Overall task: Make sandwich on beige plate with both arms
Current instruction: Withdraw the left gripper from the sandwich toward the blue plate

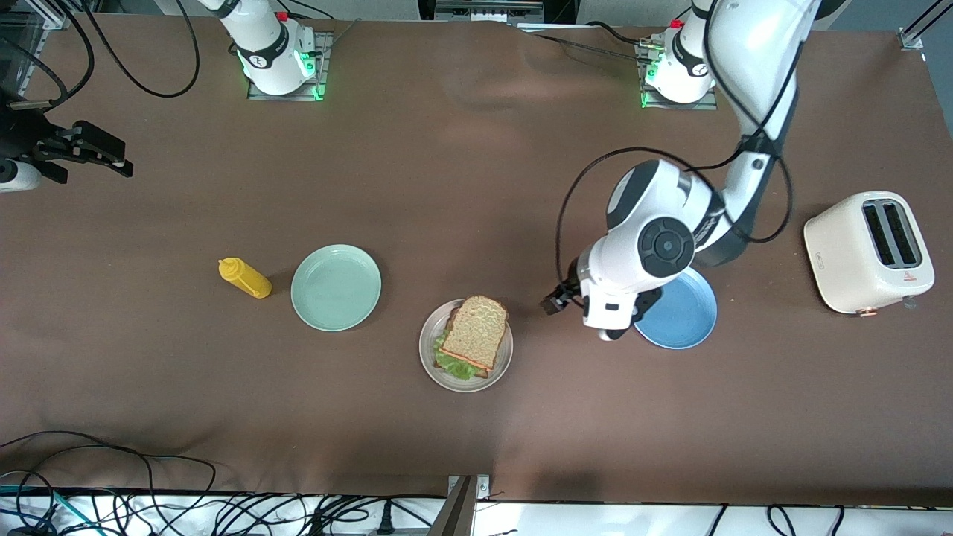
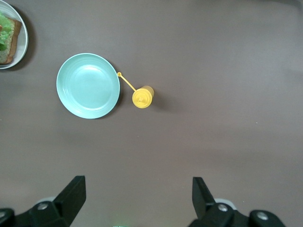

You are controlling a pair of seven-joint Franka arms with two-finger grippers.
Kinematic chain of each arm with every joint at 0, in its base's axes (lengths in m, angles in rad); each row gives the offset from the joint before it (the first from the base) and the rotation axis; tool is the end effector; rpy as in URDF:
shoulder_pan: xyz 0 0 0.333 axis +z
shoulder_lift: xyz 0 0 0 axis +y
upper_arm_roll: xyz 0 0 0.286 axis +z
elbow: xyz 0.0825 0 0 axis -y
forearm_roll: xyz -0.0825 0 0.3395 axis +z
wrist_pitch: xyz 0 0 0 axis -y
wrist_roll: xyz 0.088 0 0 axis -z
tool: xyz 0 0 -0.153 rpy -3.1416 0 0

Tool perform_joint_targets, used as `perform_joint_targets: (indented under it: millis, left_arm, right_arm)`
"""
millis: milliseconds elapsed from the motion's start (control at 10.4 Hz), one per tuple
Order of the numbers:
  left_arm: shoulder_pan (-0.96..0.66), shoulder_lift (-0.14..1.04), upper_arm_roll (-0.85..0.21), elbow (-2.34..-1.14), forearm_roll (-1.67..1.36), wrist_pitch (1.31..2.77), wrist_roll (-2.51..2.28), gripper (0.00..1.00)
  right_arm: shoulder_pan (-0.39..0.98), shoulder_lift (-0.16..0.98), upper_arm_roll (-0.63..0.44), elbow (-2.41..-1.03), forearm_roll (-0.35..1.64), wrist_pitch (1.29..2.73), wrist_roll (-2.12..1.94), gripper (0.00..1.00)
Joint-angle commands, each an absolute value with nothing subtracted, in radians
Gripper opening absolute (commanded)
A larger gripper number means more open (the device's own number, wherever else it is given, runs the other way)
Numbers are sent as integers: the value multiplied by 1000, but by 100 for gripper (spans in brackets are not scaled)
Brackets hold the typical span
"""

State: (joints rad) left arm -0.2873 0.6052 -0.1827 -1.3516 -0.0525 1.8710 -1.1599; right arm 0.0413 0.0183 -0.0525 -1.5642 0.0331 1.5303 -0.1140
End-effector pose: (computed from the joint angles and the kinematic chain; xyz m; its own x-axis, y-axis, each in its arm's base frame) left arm 0.5860 -0.2835 0.3159 0.7300 0.6617 -0.1708 0.6700 -0.7423 -0.0122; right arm 0.5081 -0.0003 0.5387 0.9934 0.1039 -0.0481 0.1021 -0.9941 -0.0378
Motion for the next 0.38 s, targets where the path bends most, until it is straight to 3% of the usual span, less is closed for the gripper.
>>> perform_joint_targets:
  millis: [0,288]
  left_arm:
    - [-224,488,-178,-1388,12,1771,-1164,100]
    - [-80,365,-179,-1390,14,1602,-912,100]
  right_arm:
    - [38,26,-51,-1540,21,1509,-112,100]
    - [38,26,-49,-1540,21,1509,-112,100]
